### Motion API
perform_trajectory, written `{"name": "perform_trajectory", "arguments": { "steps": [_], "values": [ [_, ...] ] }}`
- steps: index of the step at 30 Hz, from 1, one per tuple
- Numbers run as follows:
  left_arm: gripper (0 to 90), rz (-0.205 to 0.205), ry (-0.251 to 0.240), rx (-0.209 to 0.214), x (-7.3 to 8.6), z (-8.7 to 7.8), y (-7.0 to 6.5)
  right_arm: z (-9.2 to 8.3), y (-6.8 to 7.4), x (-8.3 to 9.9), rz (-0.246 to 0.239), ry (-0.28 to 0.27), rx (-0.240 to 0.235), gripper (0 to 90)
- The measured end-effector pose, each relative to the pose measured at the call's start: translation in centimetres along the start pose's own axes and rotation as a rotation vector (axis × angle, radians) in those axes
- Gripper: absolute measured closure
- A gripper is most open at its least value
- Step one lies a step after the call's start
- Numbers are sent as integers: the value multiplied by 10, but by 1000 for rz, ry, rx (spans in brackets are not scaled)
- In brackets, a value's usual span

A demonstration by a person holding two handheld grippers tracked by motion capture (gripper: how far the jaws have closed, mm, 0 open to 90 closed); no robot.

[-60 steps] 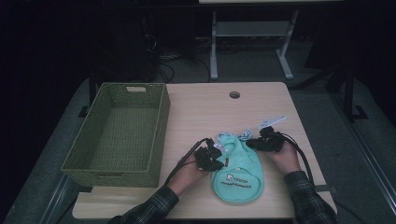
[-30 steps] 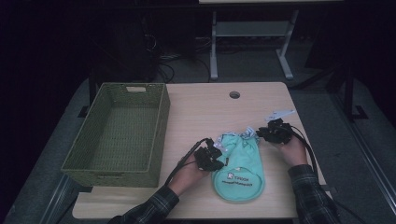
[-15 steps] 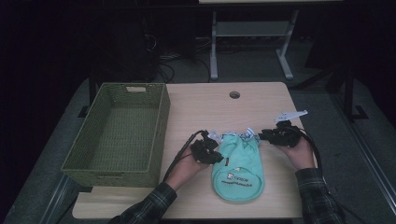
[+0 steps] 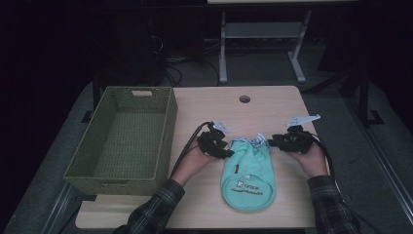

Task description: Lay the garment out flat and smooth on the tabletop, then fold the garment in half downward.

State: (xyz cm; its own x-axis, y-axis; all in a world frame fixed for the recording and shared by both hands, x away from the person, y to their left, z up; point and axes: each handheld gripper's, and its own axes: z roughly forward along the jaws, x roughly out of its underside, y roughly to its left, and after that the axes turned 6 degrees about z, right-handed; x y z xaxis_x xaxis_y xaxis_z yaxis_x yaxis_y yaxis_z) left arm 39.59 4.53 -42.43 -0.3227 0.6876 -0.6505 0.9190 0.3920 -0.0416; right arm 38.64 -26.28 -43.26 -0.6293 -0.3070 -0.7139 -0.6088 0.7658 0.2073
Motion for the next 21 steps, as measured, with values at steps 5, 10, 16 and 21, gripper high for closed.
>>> {"name": "perform_trajectory", "arguments": {
  "steps": [5,10,16,21],
  "values": [
    [480,15,-17,-13,-9,5,7,2,1,-1,-4,0,-5,637],
    [478,22,-35,-29,-15,11,16,5,3,-3,-7,4,-8,632],
    [480,17,-51,-39,-20,18,25,7,4,-4,1,9,-10,630],
    [482,2,-56,-41,-25,29,34,12,5,-4,-7,19,-7,627]
  ]
}}
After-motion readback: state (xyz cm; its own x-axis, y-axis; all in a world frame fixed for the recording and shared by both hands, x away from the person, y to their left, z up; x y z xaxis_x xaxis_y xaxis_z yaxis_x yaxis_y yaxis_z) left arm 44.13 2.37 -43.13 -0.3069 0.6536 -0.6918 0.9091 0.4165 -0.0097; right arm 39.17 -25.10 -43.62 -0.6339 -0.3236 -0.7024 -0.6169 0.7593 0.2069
